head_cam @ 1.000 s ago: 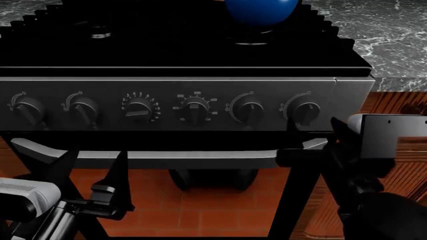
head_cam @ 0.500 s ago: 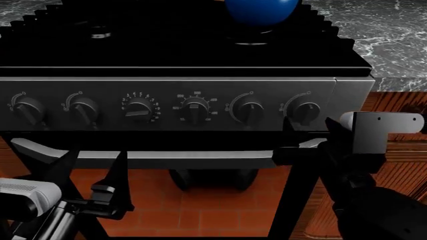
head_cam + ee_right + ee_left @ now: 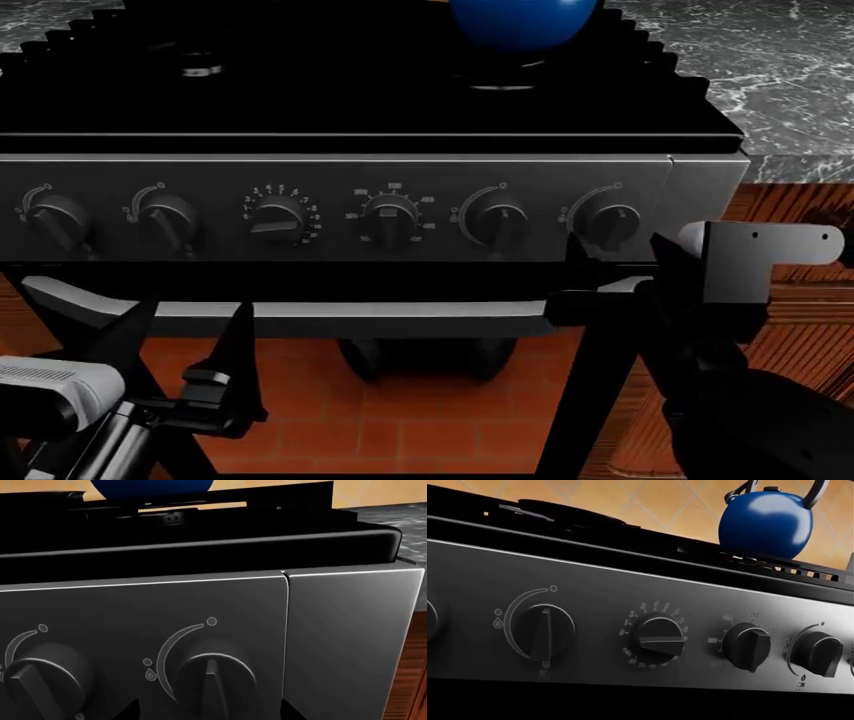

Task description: Pick the kettle from the counter and place it on a stove burner. Then turn the burner on.

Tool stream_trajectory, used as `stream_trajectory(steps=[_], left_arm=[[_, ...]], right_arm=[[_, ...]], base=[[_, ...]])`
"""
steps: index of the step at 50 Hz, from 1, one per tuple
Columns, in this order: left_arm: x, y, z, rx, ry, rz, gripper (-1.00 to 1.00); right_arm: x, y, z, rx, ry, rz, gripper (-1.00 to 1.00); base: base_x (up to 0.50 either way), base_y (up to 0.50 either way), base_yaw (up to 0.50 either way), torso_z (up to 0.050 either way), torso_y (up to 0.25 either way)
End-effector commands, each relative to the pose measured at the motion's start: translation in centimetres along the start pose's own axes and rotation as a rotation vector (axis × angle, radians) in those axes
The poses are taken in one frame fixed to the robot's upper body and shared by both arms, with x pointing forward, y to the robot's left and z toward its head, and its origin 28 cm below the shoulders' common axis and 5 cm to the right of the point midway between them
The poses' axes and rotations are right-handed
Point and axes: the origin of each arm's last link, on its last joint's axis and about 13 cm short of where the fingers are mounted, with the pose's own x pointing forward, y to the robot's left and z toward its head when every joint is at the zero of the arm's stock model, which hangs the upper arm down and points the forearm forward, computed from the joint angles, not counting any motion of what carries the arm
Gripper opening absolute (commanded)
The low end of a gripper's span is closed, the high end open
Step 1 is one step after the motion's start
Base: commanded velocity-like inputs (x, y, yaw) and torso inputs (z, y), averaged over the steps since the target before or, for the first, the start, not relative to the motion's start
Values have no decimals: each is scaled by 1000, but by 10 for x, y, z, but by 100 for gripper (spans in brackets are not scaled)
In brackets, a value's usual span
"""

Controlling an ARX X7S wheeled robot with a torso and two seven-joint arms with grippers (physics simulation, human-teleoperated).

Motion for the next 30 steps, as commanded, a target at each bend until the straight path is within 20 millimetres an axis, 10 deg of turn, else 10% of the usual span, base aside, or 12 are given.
stream_trajectory(steps=[1, 4, 5, 30], left_arm=[[0, 0, 0, -1, 1, 1, 100], [0, 0, -1, -1, 1, 1, 100], [0, 0, -1, 0, 2, 1, 100], [0, 0, -2, 1, 3, 1, 100]], right_arm=[[1, 0, 0, -1, -1, 1, 100], [1, 0, -1, -2, -1, 1, 100], [1, 0, -1, -1, 0, 1, -100], [2, 0, 0, -18, -11, 11, -100]], base=[[0, 0, 0, 0, 0], [0, 0, 0, 0, 0], [0, 0, 0, 0, 0], [0, 0, 0, 0, 0]])
